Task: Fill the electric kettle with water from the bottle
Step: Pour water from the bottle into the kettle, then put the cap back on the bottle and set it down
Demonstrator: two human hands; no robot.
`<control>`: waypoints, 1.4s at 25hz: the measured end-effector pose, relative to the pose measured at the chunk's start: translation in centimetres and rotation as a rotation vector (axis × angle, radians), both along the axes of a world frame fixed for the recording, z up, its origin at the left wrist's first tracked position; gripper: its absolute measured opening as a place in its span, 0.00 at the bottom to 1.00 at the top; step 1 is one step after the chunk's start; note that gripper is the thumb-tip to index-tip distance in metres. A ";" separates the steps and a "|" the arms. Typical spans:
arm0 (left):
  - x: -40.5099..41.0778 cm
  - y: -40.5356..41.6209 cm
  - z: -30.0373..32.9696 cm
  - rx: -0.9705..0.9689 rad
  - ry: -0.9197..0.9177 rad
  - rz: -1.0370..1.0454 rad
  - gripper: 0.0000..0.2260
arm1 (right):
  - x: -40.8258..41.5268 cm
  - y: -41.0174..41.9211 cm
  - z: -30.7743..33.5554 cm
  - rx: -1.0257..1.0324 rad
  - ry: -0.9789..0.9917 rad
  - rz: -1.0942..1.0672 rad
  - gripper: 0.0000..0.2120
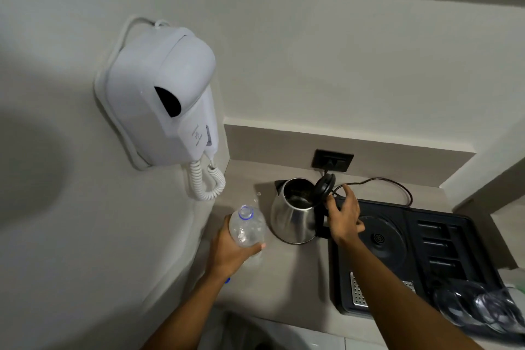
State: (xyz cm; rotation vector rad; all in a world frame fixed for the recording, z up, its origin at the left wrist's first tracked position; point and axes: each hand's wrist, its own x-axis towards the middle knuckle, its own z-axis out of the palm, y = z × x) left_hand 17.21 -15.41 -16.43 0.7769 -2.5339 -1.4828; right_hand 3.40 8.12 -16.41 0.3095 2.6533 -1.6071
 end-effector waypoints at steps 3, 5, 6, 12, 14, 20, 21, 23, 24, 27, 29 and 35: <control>1.5 0.1 -2.8 0.165 0.026 -0.051 0.41 | -0.1 0.0 0.0 0.010 -0.004 0.000 0.43; 3.4 -0.2 -5.2 0.055 -0.083 -0.018 0.36 | -0.1 0.0 0.0 0.009 -0.011 0.010 0.44; 4.6 -0.6 -6.5 -0.063 -0.164 -0.034 0.31 | -0.1 0.1 0.1 0.009 -0.011 0.015 0.43; 6.9 -1.2 -7.1 -0.139 -0.112 0.070 0.12 | -0.1 0.2 0.3 0.021 -0.012 0.022 0.38; 5.4 -0.8 -3.6 -0.018 0.117 0.297 0.10 | 0.0 0.2 0.3 0.019 -0.016 0.022 0.39; 0.6 0.9 5.3 0.067 0.643 0.185 0.09 | 0.0 0.1 0.2 0.020 -0.022 0.013 0.38; 0.3 1.5 5.5 0.009 0.631 0.137 0.08 | 0.0 0.1 0.2 0.019 -0.025 0.012 0.38; 0.0 1.9 5.1 -0.084 0.621 0.096 0.08 | 0.0 0.1 0.2 0.017 -0.026 0.011 0.40; -0.1 1.9 4.8 -0.110 0.628 0.084 0.08 | 0.0 0.2 0.3 0.018 -0.026 0.011 0.40; -0.1 1.1 4.9 -0.208 0.691 0.003 0.09 | 0.1 0.3 0.4 0.024 -0.026 0.008 0.37; 0.0 0.8 5.3 -0.227 0.683 -0.043 0.11 | 0.2 0.2 0.5 0.022 -0.029 0.013 0.37; 0.8 1.5 6.5 -0.462 0.666 -0.117 0.07 | 0.0 0.4 1.1 0.066 -0.094 0.071 0.45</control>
